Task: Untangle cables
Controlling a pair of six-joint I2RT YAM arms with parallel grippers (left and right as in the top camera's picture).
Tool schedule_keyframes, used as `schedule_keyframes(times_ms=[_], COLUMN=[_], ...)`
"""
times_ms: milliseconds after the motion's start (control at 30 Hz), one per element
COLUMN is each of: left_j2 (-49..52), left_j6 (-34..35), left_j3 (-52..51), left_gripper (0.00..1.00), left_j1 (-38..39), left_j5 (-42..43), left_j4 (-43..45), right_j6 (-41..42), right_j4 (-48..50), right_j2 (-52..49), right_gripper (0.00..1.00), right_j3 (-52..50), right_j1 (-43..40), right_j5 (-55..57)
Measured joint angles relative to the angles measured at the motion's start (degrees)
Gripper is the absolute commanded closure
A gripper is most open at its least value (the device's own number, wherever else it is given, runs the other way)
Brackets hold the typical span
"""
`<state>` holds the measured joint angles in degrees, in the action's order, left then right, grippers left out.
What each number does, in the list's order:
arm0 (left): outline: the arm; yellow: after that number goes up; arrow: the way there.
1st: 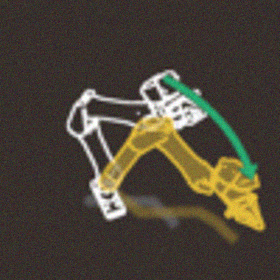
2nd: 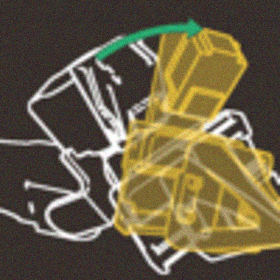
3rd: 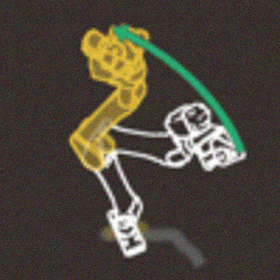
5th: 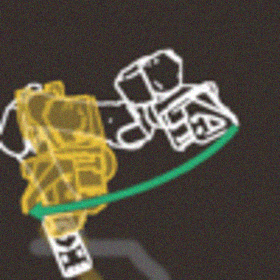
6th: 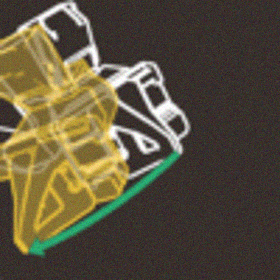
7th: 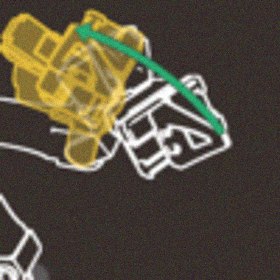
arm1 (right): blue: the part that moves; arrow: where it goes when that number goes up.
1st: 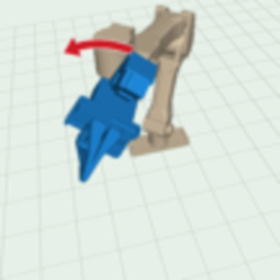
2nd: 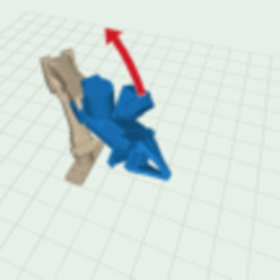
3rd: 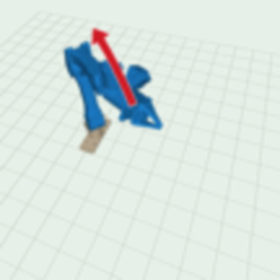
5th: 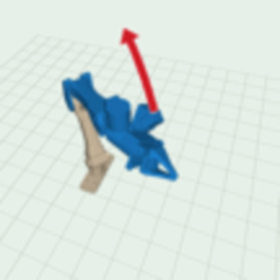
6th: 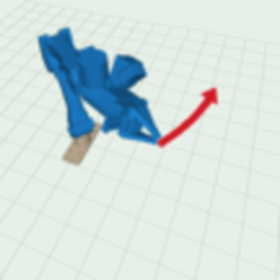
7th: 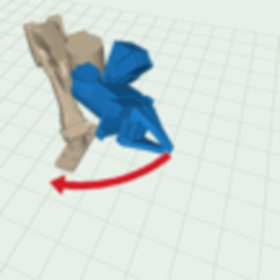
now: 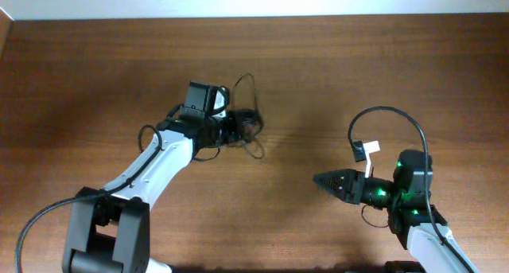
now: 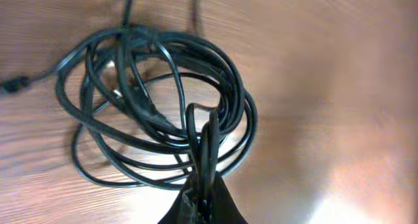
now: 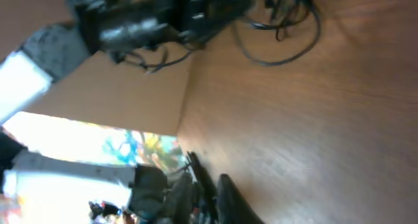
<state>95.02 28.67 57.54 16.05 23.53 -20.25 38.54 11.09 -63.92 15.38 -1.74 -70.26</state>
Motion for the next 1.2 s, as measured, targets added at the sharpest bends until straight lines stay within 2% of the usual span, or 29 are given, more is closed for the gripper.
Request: schedule_keyframes(times_ms=[67, 167, 233, 433, 533, 633, 733, 767, 833, 967, 1100, 1167, 1200], left_j2=[0.0, 0.0, 0.0, 0.0, 0.0, 0.0, 0.0, 0.0, 0.0, 0.0, 0.0, 0.0, 0.0], left_j6=[-9.0, -22.7, -27.9, -31.7, -32.2, -33.8, -35.0, -35.3, -35.9, -37.3, -49.0, -53.8, -55.1], left_j3=[0.0, 0.0, 0.0, 0.0, 0.0, 0.0, 0.0, 0.0, 0.0, 0.0, 0.0, 0.0, 0.0], left_gripper=[1.00, 1.00, 1.00, 1.00, 1.00, 1.00, 1.00, 1.00, 1.00, 1.00, 1.00, 1.00, 1.00], left_j1=[2.2, 6.7, 8.9, 12.0, 13.6, 13.8, 13.8, 13.8, 13.8, 13.8, 13.8, 13.8, 13.8], left_j5=[7.6, 18.2, 23.4, 30.2, 30.6, 30.2, 25.3, 23.8, 21.7, 20.6, 26.6, 30.9, 32.6], left_j4=[1.0, 1.3, 2.0, 3.9, 4.3, 4.3, 3.7, 3.3, 2.9, 2.5, 2.5, 2.5, 2.5], right_j6=[0.3, 1.3, 3.1, 10.8, 13.1, 16.0, 16.8, 17.0, 17.3, 21.8, 27.2, 28.7, 29.1], right_j4=[-4.6, -8.1, -8.3, -8.3, -8.1, -6.2, -5.4, -1.9, 3.4, 3.5, 1.1, 1.1, 1.1], right_j2=[0.0, 0.0, 0.0, 0.0, 0.0, 0.0, 0.0, 0.0, 0.0, 0.0, 0.0, -0.3, -0.8], right_gripper=[0.74, 0.67, 0.66, 0.65, 0.51, 0.42, 0.42, 0.42, 0.42, 0.47, 0.52, 0.60, 0.81], right_j3=[0.0, 0.0, 0.0, 0.0, 0.0, 0.0, 0.0, -0.2, -0.3, -0.3, -0.3, -0.3, -0.3], right_j1=[0.0, 0.0, 0.0, 0.0, 0.0, 0.0, 0.0, 0.0, 0.0, 0.0, 0.0, 0.0, 0.0], right_j5=[2.9, 6.7, 9.4, 13.9, 15.1, 15.4, 15.1, 14.3, 12.5, 12.3, 14.8, 15.7, 16.1])
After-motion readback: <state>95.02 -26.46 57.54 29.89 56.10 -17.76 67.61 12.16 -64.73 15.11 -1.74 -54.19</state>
